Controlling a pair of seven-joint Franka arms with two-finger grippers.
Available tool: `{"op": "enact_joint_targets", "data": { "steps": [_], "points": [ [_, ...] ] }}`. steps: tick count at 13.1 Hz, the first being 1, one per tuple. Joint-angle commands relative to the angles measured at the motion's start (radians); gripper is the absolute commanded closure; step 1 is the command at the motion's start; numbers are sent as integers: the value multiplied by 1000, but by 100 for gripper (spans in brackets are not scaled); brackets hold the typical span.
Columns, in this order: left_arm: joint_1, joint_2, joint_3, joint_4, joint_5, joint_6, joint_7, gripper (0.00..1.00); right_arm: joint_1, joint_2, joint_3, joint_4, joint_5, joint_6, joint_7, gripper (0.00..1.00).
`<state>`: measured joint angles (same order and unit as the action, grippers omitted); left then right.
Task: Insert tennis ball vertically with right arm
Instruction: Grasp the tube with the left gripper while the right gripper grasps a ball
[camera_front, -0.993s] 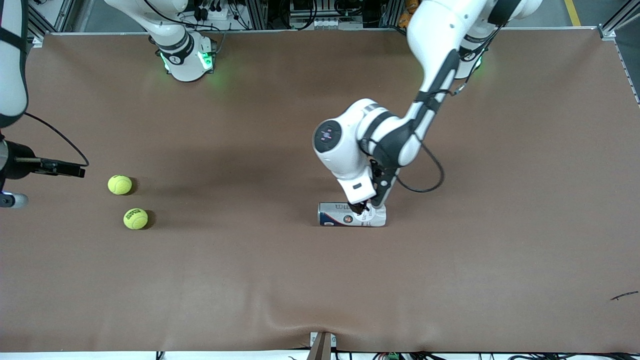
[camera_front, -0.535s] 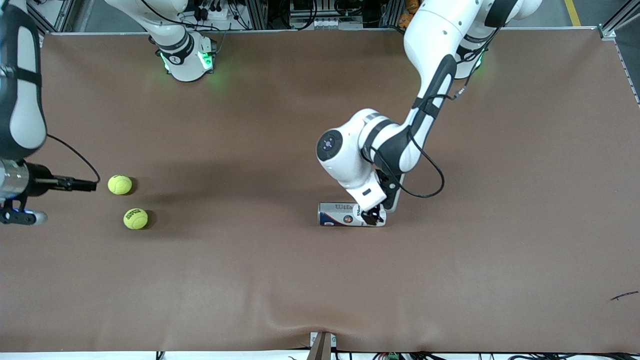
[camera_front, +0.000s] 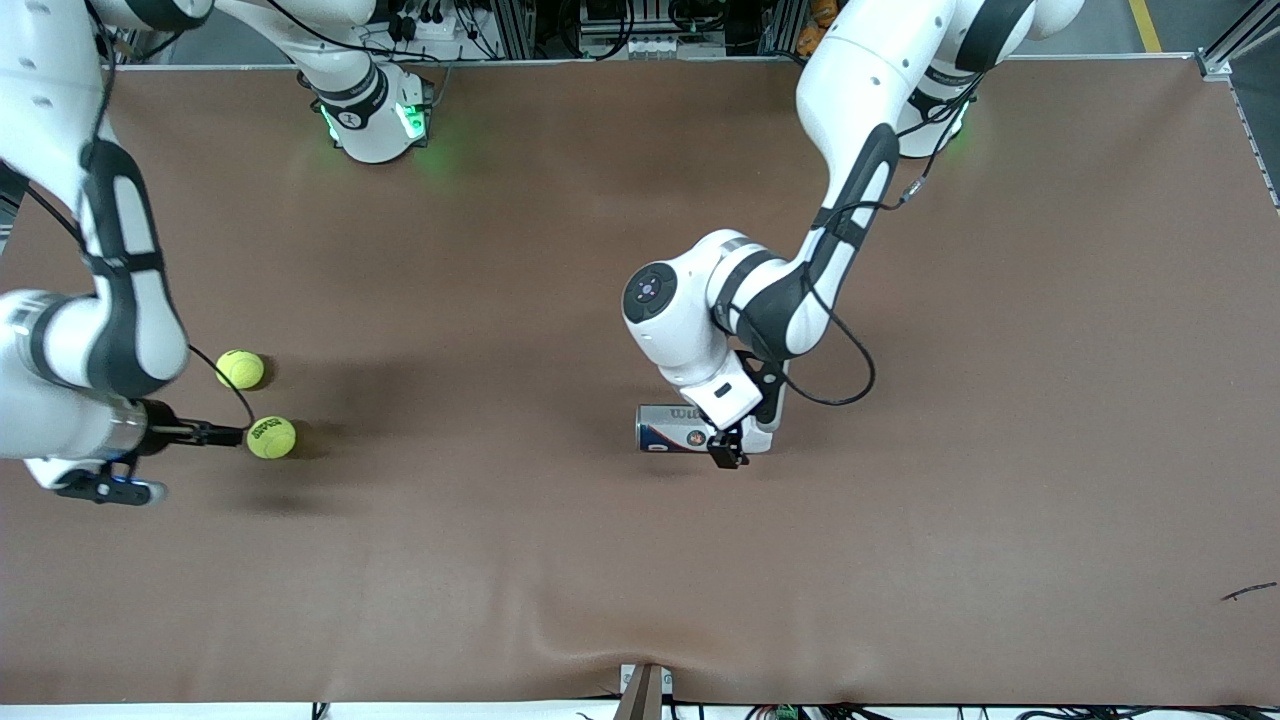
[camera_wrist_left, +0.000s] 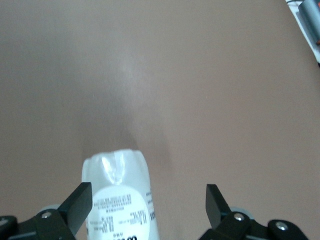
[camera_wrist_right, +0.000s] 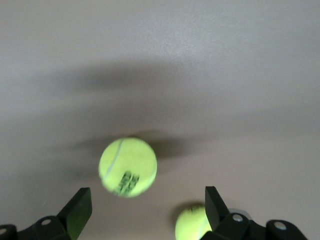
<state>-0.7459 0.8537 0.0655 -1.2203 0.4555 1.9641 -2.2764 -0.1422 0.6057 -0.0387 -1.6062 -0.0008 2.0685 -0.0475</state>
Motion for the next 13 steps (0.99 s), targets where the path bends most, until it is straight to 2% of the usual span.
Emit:
{"op": "enact_joint_targets", "data": {
  "steps": [1,4,7,13],
  "points": [
    [-16,51,-3,70,0,-5,-41,0,-8,-15,13,-104,-7,122,1,0],
    [-15,53,-18,71,-78,-4,-57,0,-4,-15,17,-113,5,127,15,0],
    [-12,73,-13,71,-90,82,-80,0,13,-12,17,-116,57,125,25,0],
    [-10,84,-9,58,-173,107,-92,0,18,11,17,-133,61,137,23,0]
  ]
}}
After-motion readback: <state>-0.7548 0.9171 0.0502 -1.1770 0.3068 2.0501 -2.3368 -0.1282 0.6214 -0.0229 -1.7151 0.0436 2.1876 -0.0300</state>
